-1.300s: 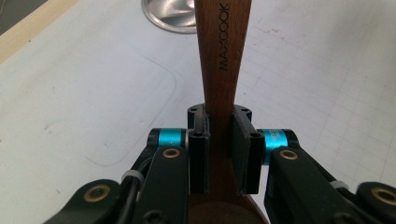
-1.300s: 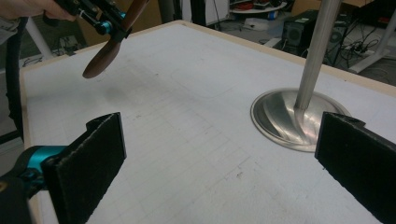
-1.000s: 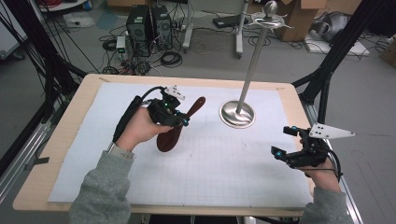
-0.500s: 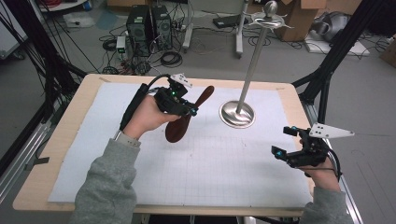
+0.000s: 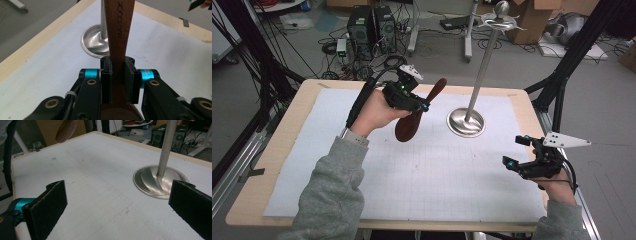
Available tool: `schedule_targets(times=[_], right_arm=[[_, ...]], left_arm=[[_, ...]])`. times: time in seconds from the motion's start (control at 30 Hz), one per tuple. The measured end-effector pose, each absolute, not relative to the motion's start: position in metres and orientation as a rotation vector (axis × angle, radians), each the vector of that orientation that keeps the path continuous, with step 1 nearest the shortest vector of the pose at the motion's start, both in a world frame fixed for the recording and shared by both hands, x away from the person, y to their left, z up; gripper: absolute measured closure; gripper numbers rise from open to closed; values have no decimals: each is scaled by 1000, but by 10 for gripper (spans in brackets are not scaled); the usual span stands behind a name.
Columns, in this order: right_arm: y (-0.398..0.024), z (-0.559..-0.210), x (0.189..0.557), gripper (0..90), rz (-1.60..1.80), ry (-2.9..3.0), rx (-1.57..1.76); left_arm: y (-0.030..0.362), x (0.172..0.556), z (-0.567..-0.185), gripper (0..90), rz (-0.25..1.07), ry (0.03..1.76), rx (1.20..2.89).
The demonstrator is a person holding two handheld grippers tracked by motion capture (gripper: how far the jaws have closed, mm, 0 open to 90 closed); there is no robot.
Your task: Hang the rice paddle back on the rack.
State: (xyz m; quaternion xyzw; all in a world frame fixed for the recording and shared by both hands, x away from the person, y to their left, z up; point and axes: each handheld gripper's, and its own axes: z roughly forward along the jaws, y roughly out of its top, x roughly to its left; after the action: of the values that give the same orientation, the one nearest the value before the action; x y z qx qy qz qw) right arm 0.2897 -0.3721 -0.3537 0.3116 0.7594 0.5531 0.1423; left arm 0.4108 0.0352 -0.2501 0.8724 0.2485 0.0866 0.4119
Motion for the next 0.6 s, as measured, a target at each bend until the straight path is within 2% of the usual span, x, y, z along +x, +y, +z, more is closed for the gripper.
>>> schedule_targets(times=[0.6], right_arm=[[-376,-353,291,4,1628,2169,893]], left_arm=[[13,426,-215,779,253,602,2198]])
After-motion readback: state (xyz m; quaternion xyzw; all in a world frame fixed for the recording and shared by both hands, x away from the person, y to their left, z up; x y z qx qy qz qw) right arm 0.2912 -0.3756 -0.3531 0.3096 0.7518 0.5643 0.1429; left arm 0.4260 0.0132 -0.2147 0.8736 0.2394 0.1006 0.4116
